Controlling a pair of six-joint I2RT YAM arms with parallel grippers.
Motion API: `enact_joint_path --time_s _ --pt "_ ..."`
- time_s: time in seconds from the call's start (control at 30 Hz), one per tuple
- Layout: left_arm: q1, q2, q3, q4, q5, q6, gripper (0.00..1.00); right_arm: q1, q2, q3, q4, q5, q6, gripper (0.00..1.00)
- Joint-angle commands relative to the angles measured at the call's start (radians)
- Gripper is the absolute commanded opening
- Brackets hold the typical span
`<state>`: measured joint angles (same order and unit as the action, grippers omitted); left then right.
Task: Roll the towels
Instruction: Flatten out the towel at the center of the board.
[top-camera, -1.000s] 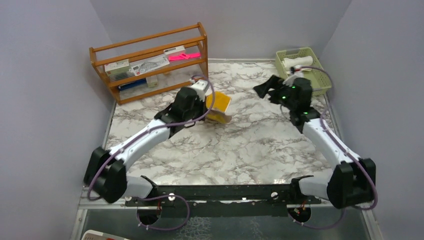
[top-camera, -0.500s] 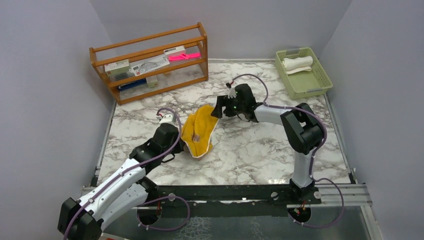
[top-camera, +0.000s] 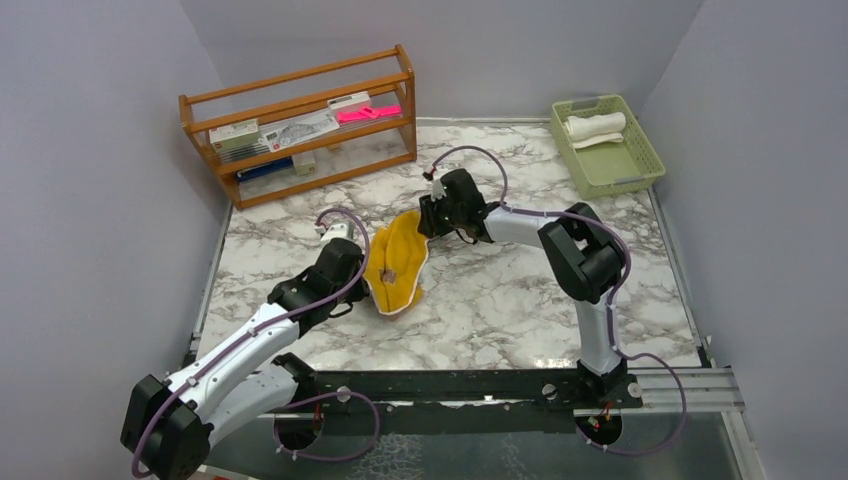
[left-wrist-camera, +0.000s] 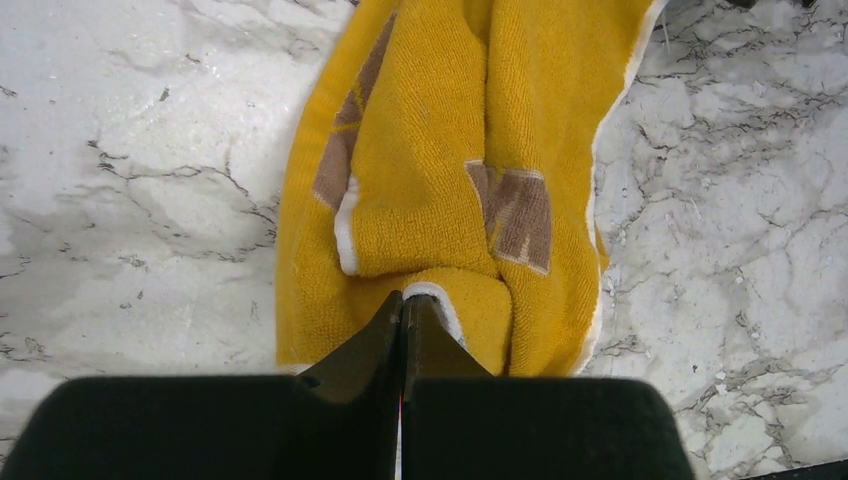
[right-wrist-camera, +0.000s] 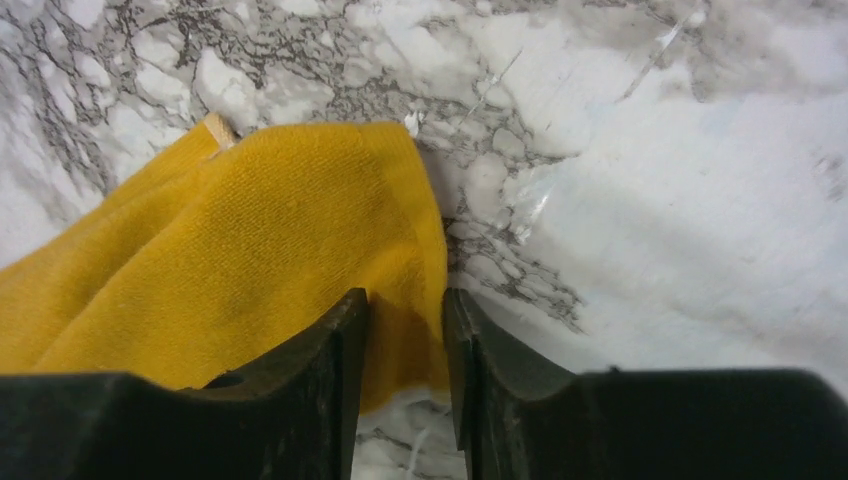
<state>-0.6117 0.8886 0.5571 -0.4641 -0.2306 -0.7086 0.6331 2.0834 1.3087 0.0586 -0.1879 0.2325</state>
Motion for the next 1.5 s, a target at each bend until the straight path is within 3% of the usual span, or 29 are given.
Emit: enact_joint_path --time_s 0.0,0.03,0.07,0.2,0.33,0.53,0.67,0.83,1.03,1.17,1.33,1.47 --pt "0.012 -0.023 0.036 -0.019 -0.063 -0.003 0.00 0.010 0.010 -0.008 -0.107 0.059 0.026 0.15" --pt "0.018 -0.031 0.049 -0.028 -0.077 0.004 0.00 0.009 -0.015 -0.026 -0.109 0.072 0.048 0.04" --pt "0.032 -0.034 0.065 -0.039 -0.090 0.020 0.00 0.007 -0.048 -0.052 -0.107 0.091 0.065 0.01" --pt "0.179 0.004 0.174 -0.055 -0.052 0.142 0.00 -0.056 -0.266 -0.139 -0.095 0.126 0.115 0.01" --pt "0.400 0.096 0.308 -0.030 0.046 0.261 0.00 -0.222 -0.521 -0.169 -0.079 0.094 0.181 0.01" --pt "0.578 0.192 0.551 -0.048 0.080 0.335 0.00 -0.372 -0.839 -0.226 -0.088 0.255 0.186 0.01" --pt "0.586 0.188 0.641 -0.053 0.092 0.340 0.00 -0.380 -0.912 -0.236 -0.106 0.243 0.168 0.01" --pt "0.585 0.101 0.656 -0.062 0.206 0.374 0.00 -0.380 -1.005 -0.291 -0.121 0.186 0.189 0.01" --pt "0.585 -0.216 0.438 -0.064 0.472 0.325 0.00 -0.380 -1.233 -0.388 -0.277 0.006 0.271 0.01" --pt "0.583 -0.388 0.351 -0.176 0.547 0.250 0.00 -0.379 -1.397 -0.463 -0.437 -0.087 0.400 0.01" --pt "0.535 -0.408 0.405 -0.381 0.420 0.234 0.00 -0.379 -1.576 -0.481 -0.620 0.001 0.440 0.01" --pt "0.535 -0.260 0.363 -0.387 0.324 0.246 0.00 -0.378 -1.505 -0.524 -0.593 0.034 0.466 0.01"
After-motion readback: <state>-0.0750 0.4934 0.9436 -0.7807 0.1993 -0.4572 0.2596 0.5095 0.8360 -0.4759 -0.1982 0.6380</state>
